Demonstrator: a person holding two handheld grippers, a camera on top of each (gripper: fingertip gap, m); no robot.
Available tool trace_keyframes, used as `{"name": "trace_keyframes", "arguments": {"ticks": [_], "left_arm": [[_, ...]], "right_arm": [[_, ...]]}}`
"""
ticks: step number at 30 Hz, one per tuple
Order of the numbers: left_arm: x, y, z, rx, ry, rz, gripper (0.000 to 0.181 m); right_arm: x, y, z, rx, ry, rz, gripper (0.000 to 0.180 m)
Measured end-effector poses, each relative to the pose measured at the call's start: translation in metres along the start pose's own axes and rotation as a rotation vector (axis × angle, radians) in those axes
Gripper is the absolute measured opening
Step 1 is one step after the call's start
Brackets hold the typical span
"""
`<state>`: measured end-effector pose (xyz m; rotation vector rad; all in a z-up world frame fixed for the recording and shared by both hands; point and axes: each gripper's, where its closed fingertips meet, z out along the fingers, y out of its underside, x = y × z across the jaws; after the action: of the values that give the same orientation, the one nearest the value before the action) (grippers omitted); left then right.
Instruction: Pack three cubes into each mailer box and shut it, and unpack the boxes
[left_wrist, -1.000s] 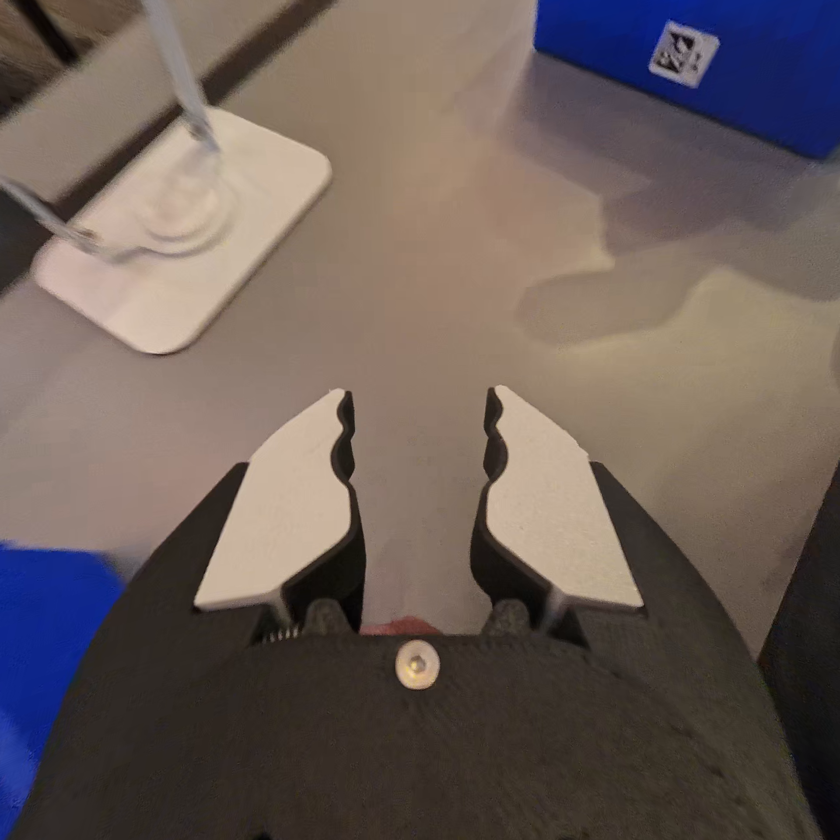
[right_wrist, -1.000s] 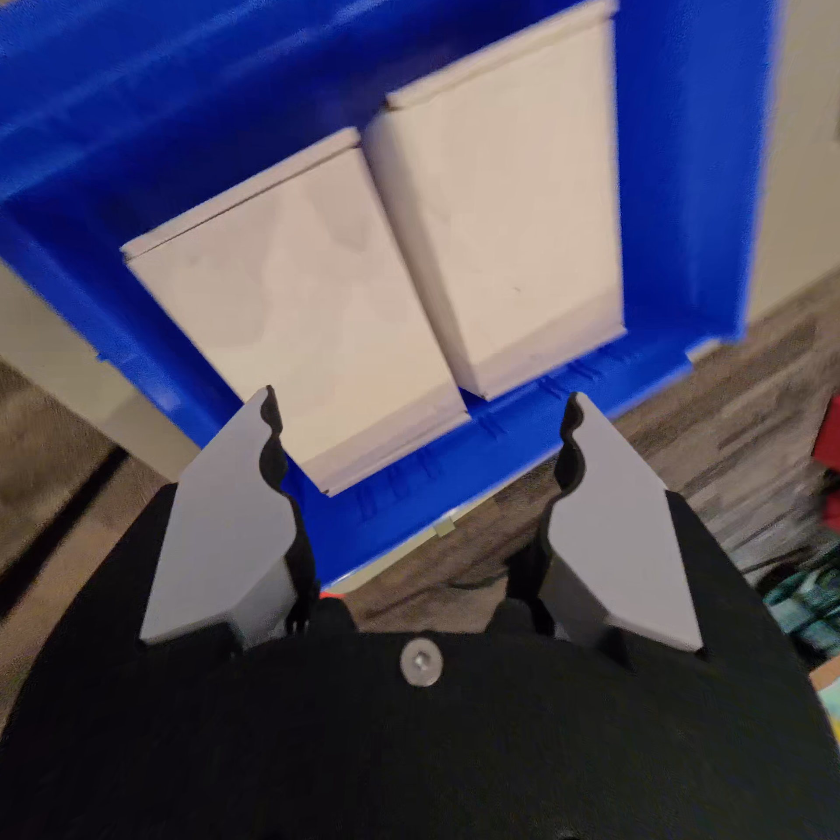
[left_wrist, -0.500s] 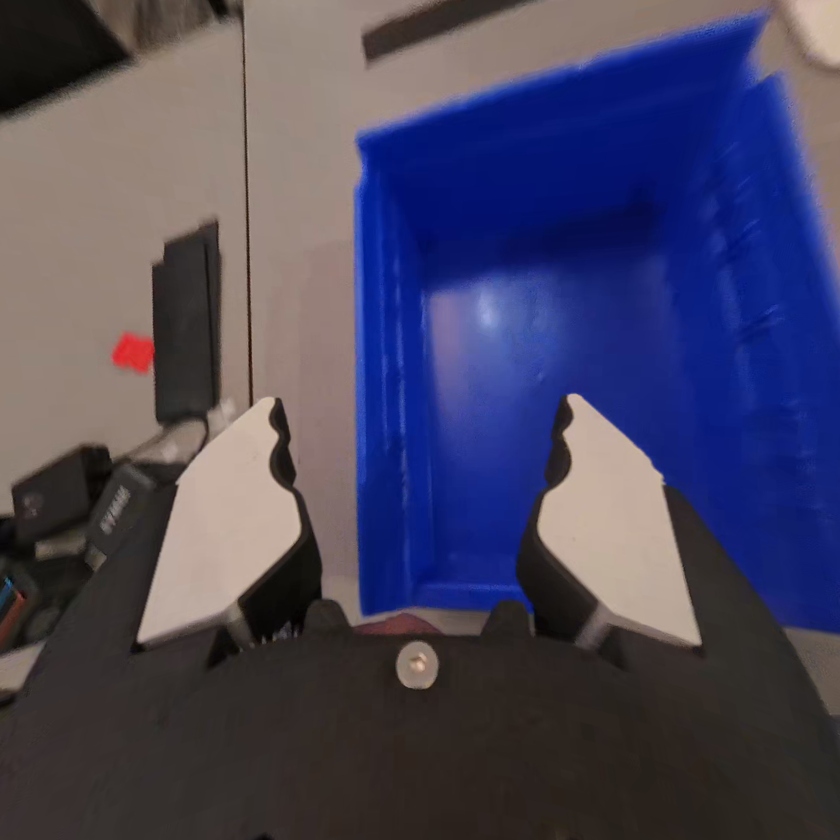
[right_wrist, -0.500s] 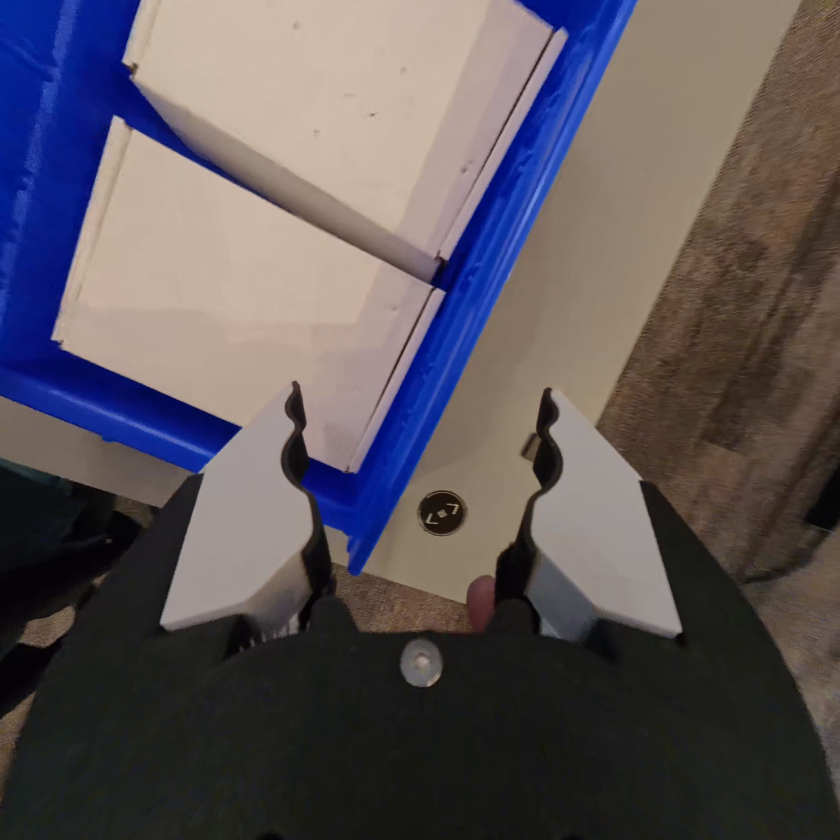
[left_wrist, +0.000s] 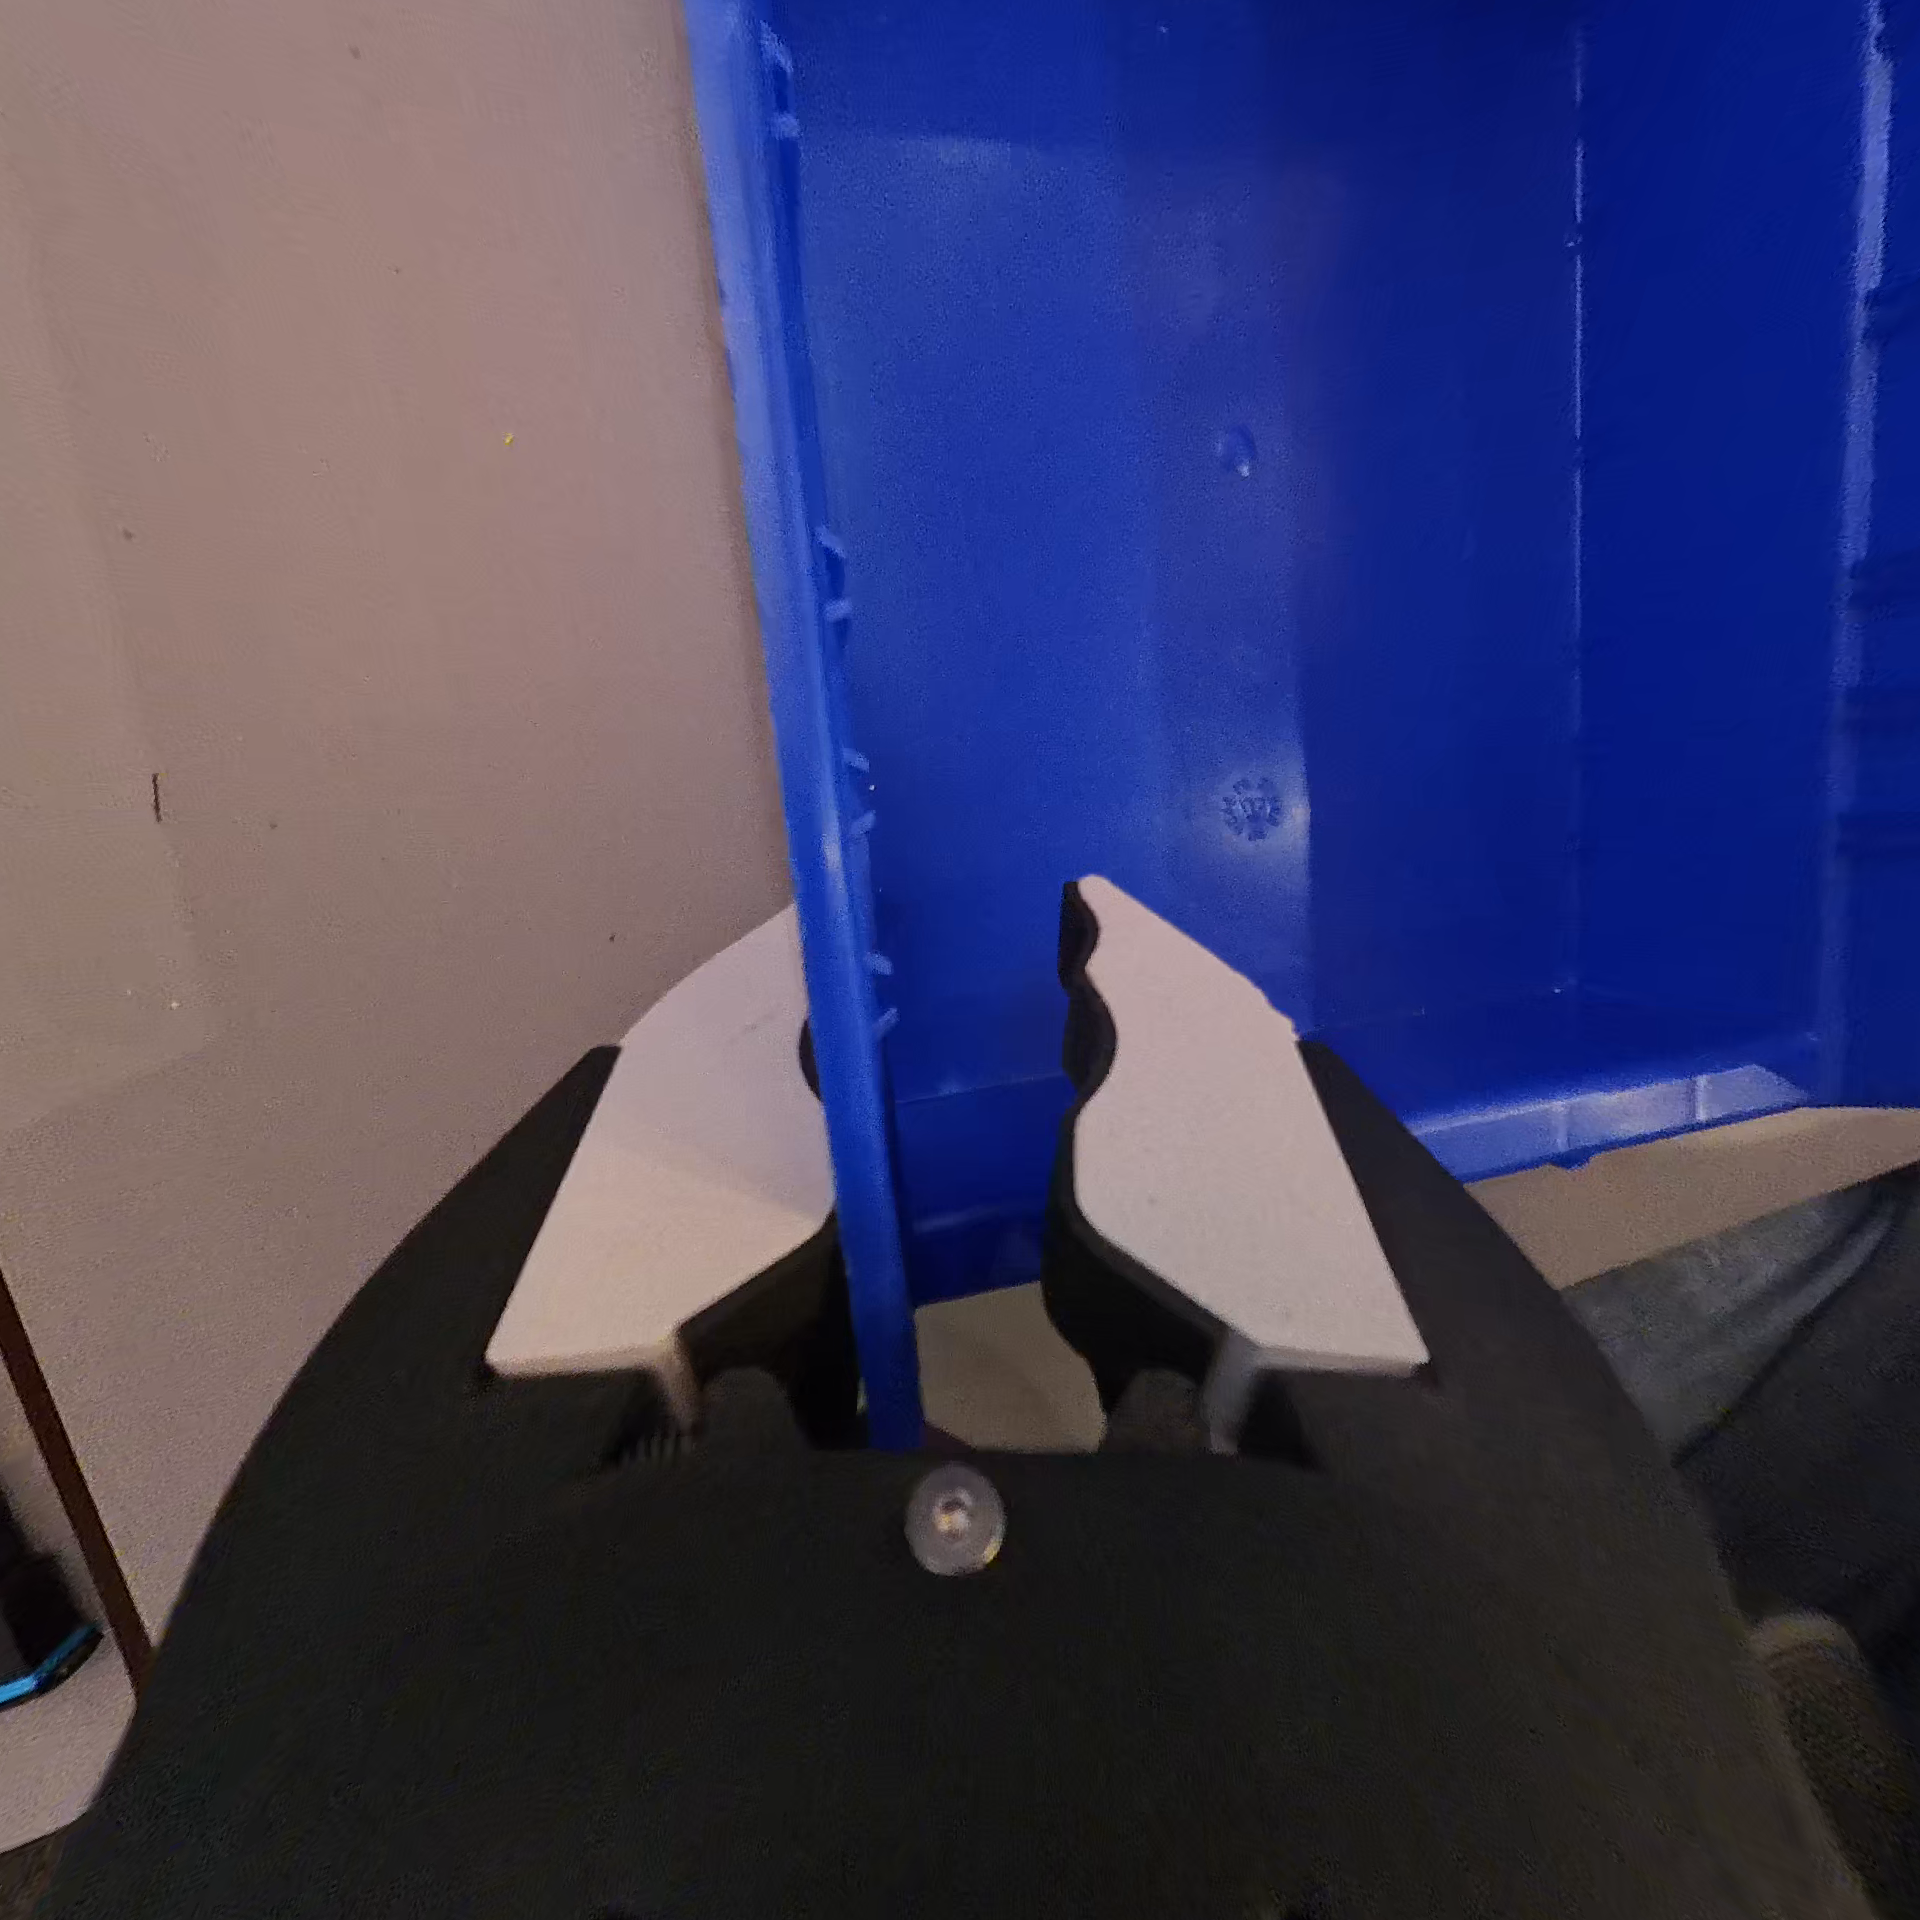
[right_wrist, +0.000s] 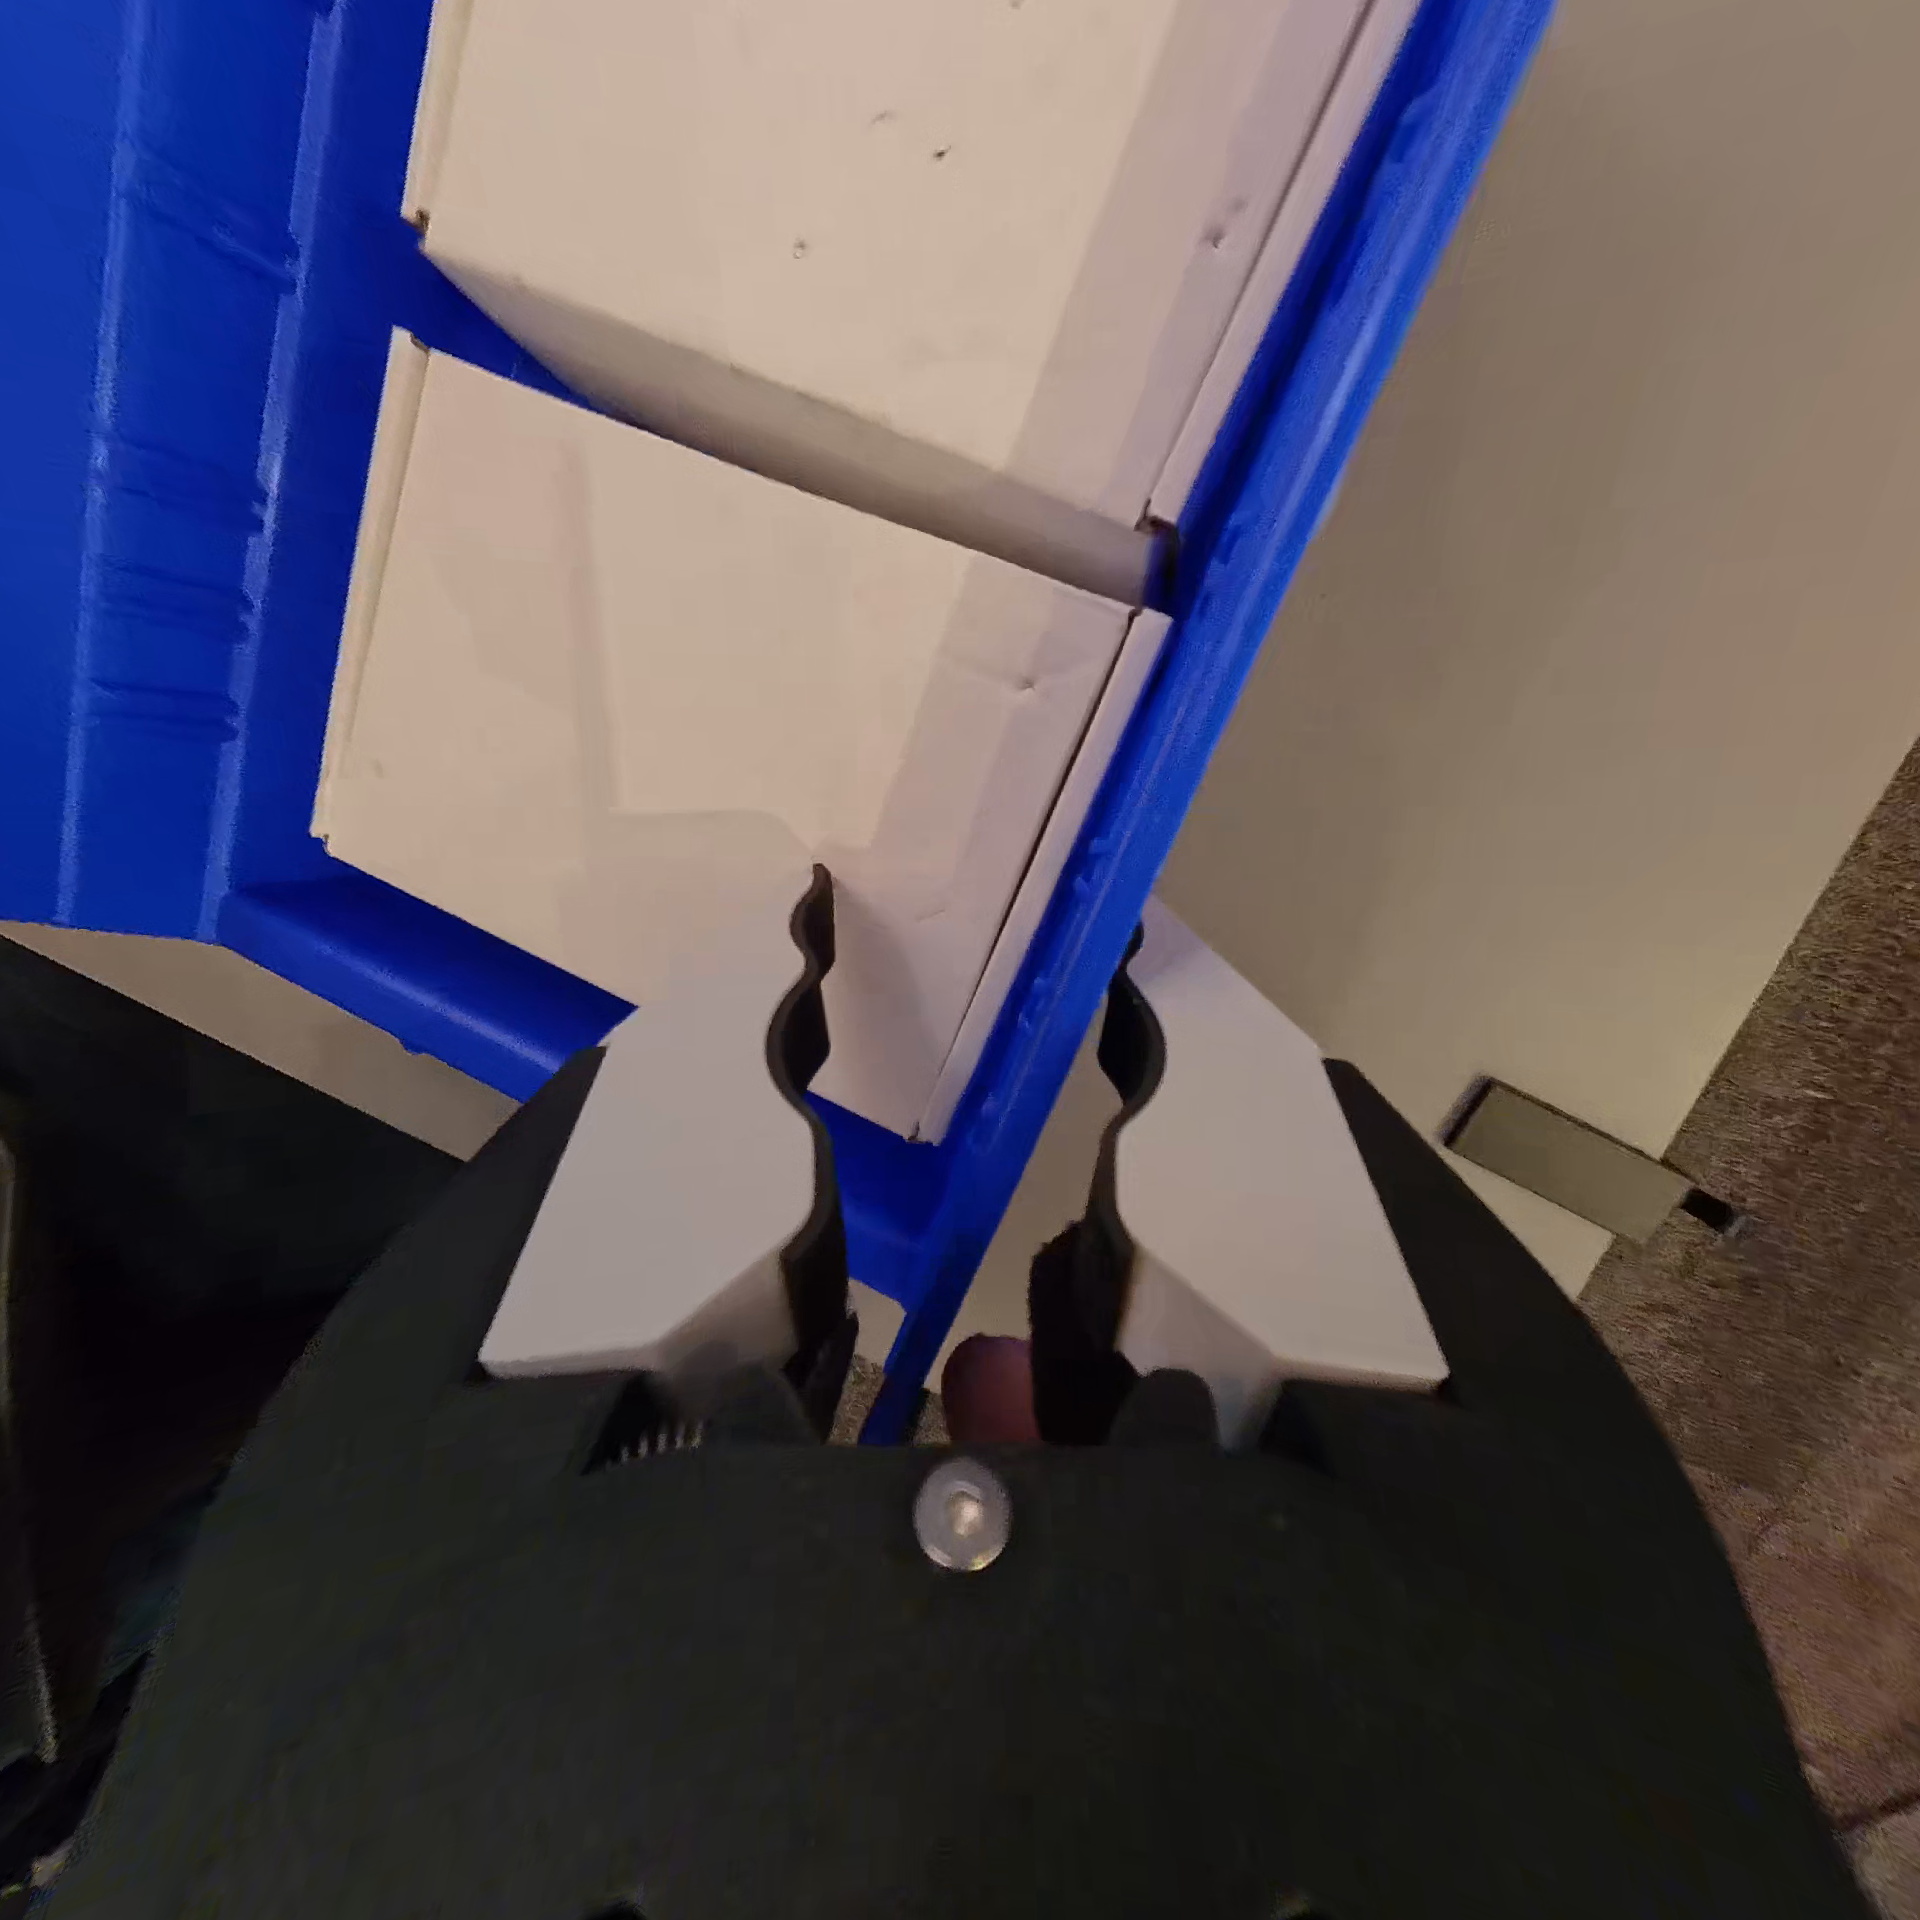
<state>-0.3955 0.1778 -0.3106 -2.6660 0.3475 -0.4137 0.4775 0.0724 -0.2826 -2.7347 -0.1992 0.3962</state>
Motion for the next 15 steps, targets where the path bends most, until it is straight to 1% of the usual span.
{"name": "trace_keyframes", "arguments": {"ticks": [1, 3, 5, 8, 10, 15], "left_arm": [[-0.001, 0.0, -0.001, -0.006, -0.004, 0.005, 0.032], [-0.003, 0.001, -0.005, -0.016, -0.032, 0.053, 0.012], [-0.002, 0.0, -0.004, -0.026, -0.05, 0.076, 0.01], [0.001, -0.002, -0.003, -0.023, -0.044, 0.097, 0.004], [0.006, -0.003, -0.001, -0.018, -0.025, 0.119, 0.004], [0.025, -0.011, 0.003, 0.078, 0.051, 0.112, 0.004]], "right_arm": [[0.0, -0.002, 0.001, 0.007, -0.004, 0.007, 0.045], [-0.002, -0.005, 0.002, 0.011, -0.013, -0.004, 0.042], [-0.005, -0.01, 0.005, 0.023, -0.028, -0.012, 0.041], [-0.013, -0.018, 0.01, 0.02, -0.061, -0.029, 0.035], [-0.019, -0.025, 0.015, 0.022, -0.079, -0.043, 0.034], [-0.047, -0.041, 0.03, 0.03, -0.123, -0.079, 0.031]]}}
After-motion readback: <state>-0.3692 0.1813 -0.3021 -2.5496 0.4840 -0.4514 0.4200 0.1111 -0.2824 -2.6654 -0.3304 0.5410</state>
